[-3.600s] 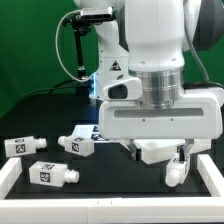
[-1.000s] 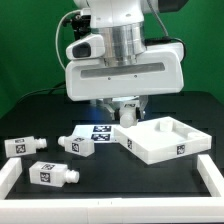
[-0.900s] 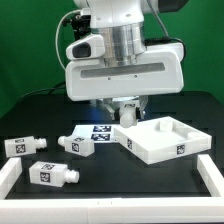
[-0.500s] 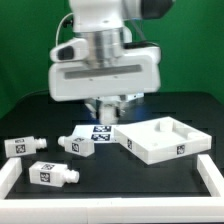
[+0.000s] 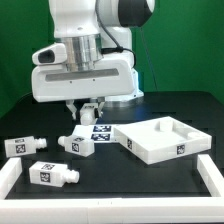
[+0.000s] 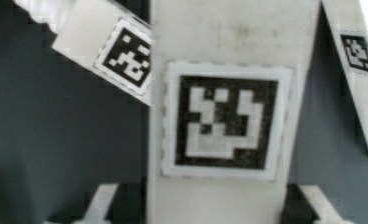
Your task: Assemble one leg
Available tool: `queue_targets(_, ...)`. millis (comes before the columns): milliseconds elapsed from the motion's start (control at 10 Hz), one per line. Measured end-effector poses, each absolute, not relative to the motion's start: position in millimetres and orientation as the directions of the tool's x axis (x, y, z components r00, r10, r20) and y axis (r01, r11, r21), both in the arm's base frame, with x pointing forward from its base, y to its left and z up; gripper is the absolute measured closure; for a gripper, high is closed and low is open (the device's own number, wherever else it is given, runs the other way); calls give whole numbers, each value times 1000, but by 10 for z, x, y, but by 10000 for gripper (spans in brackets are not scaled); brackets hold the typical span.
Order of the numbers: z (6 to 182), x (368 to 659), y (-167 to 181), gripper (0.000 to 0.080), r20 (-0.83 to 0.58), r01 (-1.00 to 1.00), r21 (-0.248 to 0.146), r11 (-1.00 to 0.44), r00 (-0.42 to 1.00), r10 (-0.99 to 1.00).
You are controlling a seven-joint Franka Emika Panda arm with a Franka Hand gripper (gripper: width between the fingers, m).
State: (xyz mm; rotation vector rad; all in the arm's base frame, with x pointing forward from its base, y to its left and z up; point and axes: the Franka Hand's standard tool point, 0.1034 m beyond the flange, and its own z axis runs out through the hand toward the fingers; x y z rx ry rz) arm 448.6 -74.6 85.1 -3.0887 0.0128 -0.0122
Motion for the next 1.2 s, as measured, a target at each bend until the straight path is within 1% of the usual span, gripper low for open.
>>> queue_targets(100,835,4487,-770,511,41,47,-35,-998,998,45)
queue_targets(200,739,4320,-786,511,71,108,-3,-994,992,107)
queue_targets(300,621,4086,-756,511,68,122,12,-992,990,122)
queue_targets(500,428,3855,-722,511,98,167,65,-984,980,173)
queue_targets(600,414,3847,-697,511,77,170,49,-984,982,173)
queue_targets(700,432,3880,-709,511,86,168,53,-984,981,172)
queue_targets(800,409,3853,-696,511,79,170,51,-984,982,174)
queue_targets(1000,310,3758,-510,511,86,196,59,-979,976,201)
queue_targets(1200,222,3721,-524,511,83,203,67,-977,974,209)
